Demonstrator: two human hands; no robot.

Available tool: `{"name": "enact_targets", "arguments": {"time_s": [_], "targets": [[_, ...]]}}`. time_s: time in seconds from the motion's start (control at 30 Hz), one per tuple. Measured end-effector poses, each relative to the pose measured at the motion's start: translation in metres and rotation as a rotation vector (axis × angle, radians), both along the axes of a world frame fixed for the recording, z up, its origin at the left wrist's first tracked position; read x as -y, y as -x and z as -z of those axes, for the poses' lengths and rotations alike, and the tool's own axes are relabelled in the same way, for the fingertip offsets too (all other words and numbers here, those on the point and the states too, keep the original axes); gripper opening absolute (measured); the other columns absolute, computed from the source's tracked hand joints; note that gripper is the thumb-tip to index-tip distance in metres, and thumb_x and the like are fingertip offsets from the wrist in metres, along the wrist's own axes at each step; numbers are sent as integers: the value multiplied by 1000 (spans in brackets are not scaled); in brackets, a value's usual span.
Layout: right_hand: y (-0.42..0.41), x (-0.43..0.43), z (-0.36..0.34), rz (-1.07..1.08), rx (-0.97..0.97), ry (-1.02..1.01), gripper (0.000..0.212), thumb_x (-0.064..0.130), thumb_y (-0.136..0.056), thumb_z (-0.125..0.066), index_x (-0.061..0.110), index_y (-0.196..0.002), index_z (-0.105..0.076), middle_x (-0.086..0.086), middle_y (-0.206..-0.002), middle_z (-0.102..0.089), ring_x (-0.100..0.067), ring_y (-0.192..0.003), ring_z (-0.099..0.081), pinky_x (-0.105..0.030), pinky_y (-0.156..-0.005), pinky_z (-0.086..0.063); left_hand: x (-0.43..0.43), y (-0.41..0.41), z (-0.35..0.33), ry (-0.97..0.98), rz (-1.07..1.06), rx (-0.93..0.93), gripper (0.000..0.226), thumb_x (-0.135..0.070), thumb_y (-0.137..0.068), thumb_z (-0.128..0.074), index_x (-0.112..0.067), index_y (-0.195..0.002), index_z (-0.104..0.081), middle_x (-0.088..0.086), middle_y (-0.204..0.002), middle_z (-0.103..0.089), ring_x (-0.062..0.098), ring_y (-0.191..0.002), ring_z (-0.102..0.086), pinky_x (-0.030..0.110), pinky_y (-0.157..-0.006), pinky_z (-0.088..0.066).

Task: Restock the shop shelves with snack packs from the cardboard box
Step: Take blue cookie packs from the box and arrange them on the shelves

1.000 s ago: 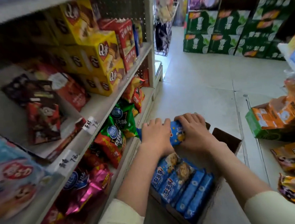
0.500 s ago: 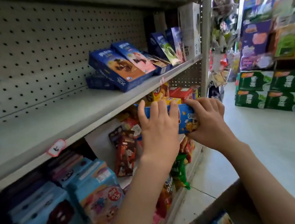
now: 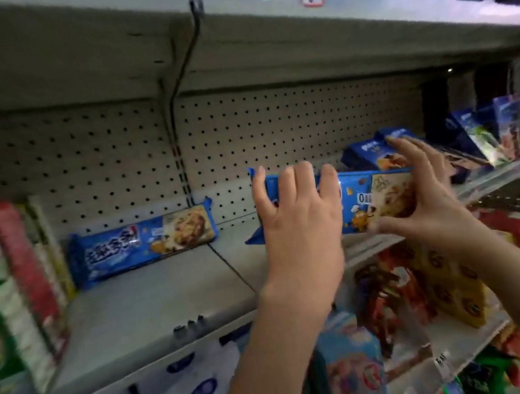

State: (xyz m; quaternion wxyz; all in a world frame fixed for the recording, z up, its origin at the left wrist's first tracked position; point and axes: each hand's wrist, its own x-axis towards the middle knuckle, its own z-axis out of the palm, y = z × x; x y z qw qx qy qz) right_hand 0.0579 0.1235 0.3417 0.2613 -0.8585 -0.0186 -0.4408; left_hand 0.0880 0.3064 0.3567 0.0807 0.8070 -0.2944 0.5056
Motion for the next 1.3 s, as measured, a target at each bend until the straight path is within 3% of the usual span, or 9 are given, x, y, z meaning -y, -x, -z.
{"name": "enact_targets", "arguments": {"time_s": [0.1,0.27,0.37,0.5,0.83,0.93,1.07,1.17,1.3], "targets": [[-32,-29,-13,-237,-128,-377,112,62,-51,-80,37,-142,-21,6,-141,-32,-13,-126,-41,-36,-104,-40,-38,-11,-3,3,-90,-38,72,-5,-51,-76,-14,-120,-56,7,-110,-55,27,-107,-53,56,-110,-23],[-67,-63,-30,-573,-510,-785,108,14,-55,-79,37,-144,-23,-7,-126,-46,-23,-89,-67,-29,-62,-58,-81,-22,-3,25,-220,-195,72,1,-69,-64,-15,-136,-40,8,-130,-42,28,-127,-36,54,-115,-1],[-79,-76,-33,-586,-649,-693,93,6,-63,-77,31,-140,-31,-8,-116,-49,-26,-89,-67,-30,-64,-57,-97,-30,1,9,-335,-341,78,-5,-81,-59,-19,-146,-19,7,-141,-29,25,-136,-22,53,-115,4],[-89,-84,-30,-559,-732,-496,64,6,-74,-76,25,-128,-45,-7,-108,-62,-21,-89,-70,-31,-75,-58,-106,-40,3,34,-411,-477,77,-10,-83,-58,-22,-146,-14,5,-144,-24,25,-137,-19,53,-115,-5],[-104,-95,-34,-527,-736,-309,64,7,-75,-76,29,-126,-43,-2,-116,-55,-21,-97,-67,-37,-83,-58,-116,-42,-2,95,-384,-712,81,-24,-86,-66,-23,-145,-11,6,-149,-11,29,-141,-10,51,-116,-18],[-119,-111,-37,-479,-768,-195,61,10,-76,-75,27,-124,-43,0,-113,-57,-18,-96,-66,-32,-81,-58,-128,-38,-7,175,-393,-678,61,-22,-90,-63,-17,-139,-26,8,-138,-21,25,-130,-24,33,-102,-36],[-140,-136,-46,-377,-835,-22,47,18,-79,-74,21,-118,-47,-1,-104,-65,-18,-92,-67,-33,-81,-58,-135,-41,-12,34,-390,-793,36,-16,-98,-46,-13,-133,-41,10,-131,-40,25,-120,-42,32,-89,-42],[-152,-156,-53,-292,-876,122,40,23,-83,-71,18,-113,-45,-3,-107,-63,-19,-93,-65,-33,-79,-59,-134,-49,-16,-154,-359,-915,40,-7,-95,-38,-14,-134,-46,11,-125,-53,27,-110,-54,33,-84,-45],[-169,-176,-51,-263,-831,182,40,23,-83,-70,15,-111,-43,-5,-109,-62,-18,-91,-64,-30,-77,-57,-142,-59,-27,-258,-382,-1015,44,-8,-95,-38,-13,-138,-45,10,-132,-52,21,-97,-49,29,-84,-43]]}}
